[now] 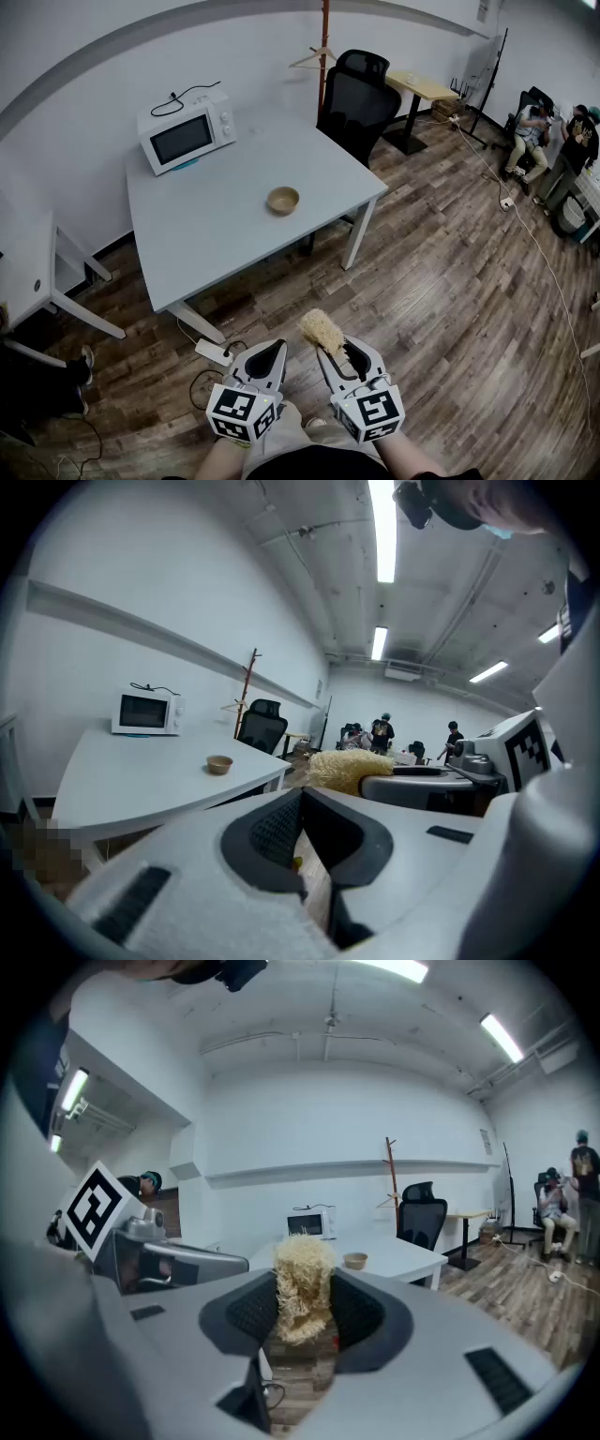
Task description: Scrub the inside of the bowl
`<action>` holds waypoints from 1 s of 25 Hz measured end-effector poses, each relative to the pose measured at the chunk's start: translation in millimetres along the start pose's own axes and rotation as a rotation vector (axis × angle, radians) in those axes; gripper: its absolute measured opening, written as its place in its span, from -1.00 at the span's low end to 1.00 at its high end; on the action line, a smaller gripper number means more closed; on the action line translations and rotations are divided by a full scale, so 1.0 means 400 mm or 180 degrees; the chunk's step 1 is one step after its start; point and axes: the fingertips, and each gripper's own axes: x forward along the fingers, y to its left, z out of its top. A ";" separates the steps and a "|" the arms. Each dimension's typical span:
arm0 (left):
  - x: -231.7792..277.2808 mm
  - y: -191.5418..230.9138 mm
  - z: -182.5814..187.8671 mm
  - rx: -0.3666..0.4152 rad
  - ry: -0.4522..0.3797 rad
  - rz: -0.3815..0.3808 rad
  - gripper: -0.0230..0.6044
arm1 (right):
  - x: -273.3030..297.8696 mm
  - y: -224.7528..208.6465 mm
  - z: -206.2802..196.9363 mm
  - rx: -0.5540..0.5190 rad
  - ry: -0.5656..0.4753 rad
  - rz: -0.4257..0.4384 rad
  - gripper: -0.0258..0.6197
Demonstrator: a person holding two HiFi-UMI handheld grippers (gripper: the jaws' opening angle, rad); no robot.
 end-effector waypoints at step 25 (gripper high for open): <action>0.006 -0.128 -0.004 -0.0030 -0.0142 0.0214 -0.86 | -0.143 -0.064 -0.039 0.0185 -0.0041 0.0110 -0.42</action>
